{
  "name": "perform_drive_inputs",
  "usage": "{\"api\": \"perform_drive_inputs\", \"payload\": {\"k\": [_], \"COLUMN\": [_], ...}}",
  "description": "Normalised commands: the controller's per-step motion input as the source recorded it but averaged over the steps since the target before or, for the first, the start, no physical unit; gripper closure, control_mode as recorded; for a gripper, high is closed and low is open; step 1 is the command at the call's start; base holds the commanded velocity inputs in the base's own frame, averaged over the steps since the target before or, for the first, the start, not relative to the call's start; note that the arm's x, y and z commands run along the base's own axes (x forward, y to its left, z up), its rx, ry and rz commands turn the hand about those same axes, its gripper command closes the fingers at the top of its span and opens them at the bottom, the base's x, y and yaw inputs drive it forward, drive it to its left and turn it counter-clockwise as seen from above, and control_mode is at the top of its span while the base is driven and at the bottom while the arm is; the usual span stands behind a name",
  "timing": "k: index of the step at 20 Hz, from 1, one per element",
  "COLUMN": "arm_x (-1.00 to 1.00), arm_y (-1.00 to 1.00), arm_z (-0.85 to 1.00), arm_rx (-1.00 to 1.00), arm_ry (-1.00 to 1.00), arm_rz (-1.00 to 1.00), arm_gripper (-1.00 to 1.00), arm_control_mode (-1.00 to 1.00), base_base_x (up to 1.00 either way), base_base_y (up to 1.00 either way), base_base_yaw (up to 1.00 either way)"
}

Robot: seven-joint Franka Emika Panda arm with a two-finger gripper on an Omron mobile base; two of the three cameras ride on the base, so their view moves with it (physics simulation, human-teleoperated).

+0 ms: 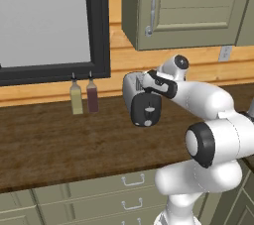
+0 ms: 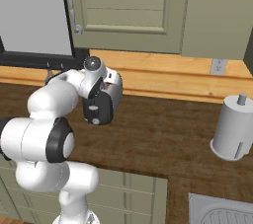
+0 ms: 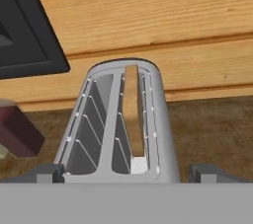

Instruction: Start the toaster. Once the lever pops up, take the bread to the plate on the dining counter.

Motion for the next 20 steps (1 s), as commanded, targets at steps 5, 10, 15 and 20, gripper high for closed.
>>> {"api": "perform_drive_inputs", "payload": {"k": [5, 10, 15, 20], "arm_x": [0.06, 0.19, 0.34, 0.22], "arm_y": [0.03, 0.01, 0.0, 0.07], "arm_z": [-0.22, -0.08, -0.01, -0.17], "arm_rx": [0.0, 0.0, 0.0, -0.01], "arm_ry": [0.0, 0.0, 0.0, 0.0], "arm_rz": [0.0, 0.0, 0.01, 0.03], "arm_gripper": [-1.0, -1.0, -1.0, -1.0], "arm_control_mode": [-1.0, -1.0, -1.0, -1.0], "base_base_x": [0.0, 0.0, 0.0, 0.0], "base_base_y": [0.0, 0.0, 0.0, 0.0], "base_base_yaw": [0.0, 0.0, 0.0, 0.0]}}
